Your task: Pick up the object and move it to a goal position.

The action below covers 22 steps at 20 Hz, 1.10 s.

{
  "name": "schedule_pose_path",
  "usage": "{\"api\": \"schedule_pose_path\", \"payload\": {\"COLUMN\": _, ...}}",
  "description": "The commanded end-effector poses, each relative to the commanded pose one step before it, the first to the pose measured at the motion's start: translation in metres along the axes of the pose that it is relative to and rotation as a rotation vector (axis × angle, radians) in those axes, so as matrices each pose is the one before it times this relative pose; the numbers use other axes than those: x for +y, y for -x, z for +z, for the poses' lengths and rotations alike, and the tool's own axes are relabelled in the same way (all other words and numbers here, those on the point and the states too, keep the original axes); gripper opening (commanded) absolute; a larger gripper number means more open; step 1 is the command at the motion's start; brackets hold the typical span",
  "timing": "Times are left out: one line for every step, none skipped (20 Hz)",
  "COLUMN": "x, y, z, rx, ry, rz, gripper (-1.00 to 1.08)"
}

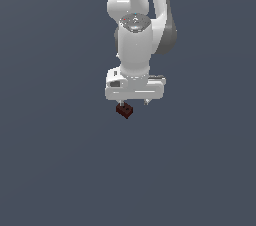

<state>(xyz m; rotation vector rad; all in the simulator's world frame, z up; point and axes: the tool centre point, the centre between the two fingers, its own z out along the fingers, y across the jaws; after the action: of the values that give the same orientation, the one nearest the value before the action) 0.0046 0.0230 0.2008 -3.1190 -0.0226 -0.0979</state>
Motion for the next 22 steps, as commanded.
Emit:
{"api": "schedule_pose_path", "payload": {"x": 0.00001, "y": 0.00000, "z": 0.00000, "rx": 0.00000, "ry": 0.00000, "rz": 0.00000, "gripper": 1.00}}
{"api": "schedule_pose_path", "payload": {"x": 0.00028, "y": 0.00009, "z": -0.00022, "rx": 0.00000, "ry": 0.00000, "rz": 0.00000, "gripper": 1.00}}
{"api": "schedule_pose_path", "payload": {"x": 0.00160, "y": 0.00008, "z": -0.00008, "rx": -0.00092, "ry": 0.00041, "rz": 0.00136, "gripper": 1.00}}
{"api": "schedule_pose_path", "payload": {"x": 0.00235, "y": 0.00020, "z": -0.00038, "rx": -0.00114, "ry": 0.00047, "rz": 0.00180, "gripper": 1.00}}
{"api": "schedule_pose_path", "payload": {"x": 0.00327, "y": 0.00029, "z": -0.00057, "rx": -0.00158, "ry": 0.00064, "rz": 0.00267, "gripper": 1.00}}
{"api": "schedule_pose_path", "payload": {"x": 0.00419, "y": 0.00036, "z": -0.00079, "rx": -0.00202, "ry": 0.00078, "rz": 0.00380, "gripper": 1.00}}
{"api": "schedule_pose_path", "payload": {"x": 0.00491, "y": 0.00039, "z": -0.00102, "rx": -0.00235, "ry": 0.00085, "rz": 0.00516, "gripper": 1.00}}
{"api": "schedule_pose_path", "payload": {"x": 0.00431, "y": 0.00029, "z": -0.00103, "rx": -0.00203, "ry": 0.00067, "rz": 0.00545, "gripper": 1.00}}
{"api": "schedule_pose_path", "payload": {"x": 0.00337, "y": 0.00017, "z": -0.00099, "rx": -0.00155, "ry": 0.00046, "rz": 0.00528, "gripper": 1.00}}
{"api": "schedule_pose_path", "payload": {"x": 0.00246, "y": 0.00005, "z": -0.00089, "rx": -0.00109, "ry": 0.00026, "rz": 0.00500, "gripper": 1.00}}
{"api": "schedule_pose_path", "payload": {"x": 0.00152, "y": -0.00006, "z": -0.00076, "rx": -0.00062, "ry": 0.00009, "rz": 0.00438, "gripper": 1.00}}
{"api": "schedule_pose_path", "payload": {"x": 0.00054, "y": -0.00012, "z": -0.00050, "rx": -0.00016, "ry": -0.00005, "rz": 0.00301, "gripper": 1.00}}
{"api": "schedule_pose_path", "payload": {"x": -0.00015, "y": -0.00009, "z": -0.00014, "rx": 0.00013, "ry": -0.00009, "rz": 0.00096, "gripper": 1.00}}
{"api": "schedule_pose_path", "payload": {"x": -0.00046, "y": 0.00000, "z": 0.00015, "rx": 0.00018, "ry": -0.00004, "rz": -0.00096, "gripper": 1.00}}
{"api": "schedule_pose_path", "payload": {"x": -0.00033, "y": 0.00009, "z": 0.00038, "rx": 0.00010, "ry": 0.00004, "rz": -0.00218, "gripper": 1.00}}
{"api": "schedule_pose_path", "payload": {"x": -0.00029, "y": 0.00020, "z": 0.00056, "rx": 0.00000, "ry": 0.00014, "rz": -0.00352, "gripper": 1.00}}
{"api": "schedule_pose_path", "payload": {"x": -0.00004, "y": 0.00030, "z": 0.00072, "rx": -0.00015, "ry": 0.00023, "rz": -0.00452, "gripper": 1.00}}
{"api": "schedule_pose_path", "payload": {"x": 0.00010, "y": 0.00040, "z": 0.00089, "rx": -0.00028, "ry": 0.00033, "rz": -0.00568, "gripper": 1.00}}
{"api": "schedule_pose_path", "payload": {"x": 0.00026, "y": 0.00051, "z": 0.00107, "rx": -0.00040, "ry": 0.00041, "rz": -0.00681, "gripper": 1.00}}
{"api": "schedule_pose_path", "payload": {"x": 0.00036, "y": 0.00062, "z": 0.00125, "rx": -0.00052, "ry": 0.00049, "rz": -0.00802, "gripper": 1.00}}
{"api": "schedule_pose_path", "payload": {"x": 0.00045, "y": 0.00073, "z": 0.00143, "rx": -0.00063, "ry": 0.00057, "rz": -0.00925, "gripper": 1.00}}
{"api": "schedule_pose_path", "payload": {"x": 0.00050, "y": 0.00083, "z": 0.00161, "rx": -0.00072, "ry": 0.00062, "rz": -0.01045, "gripper": 1.00}}
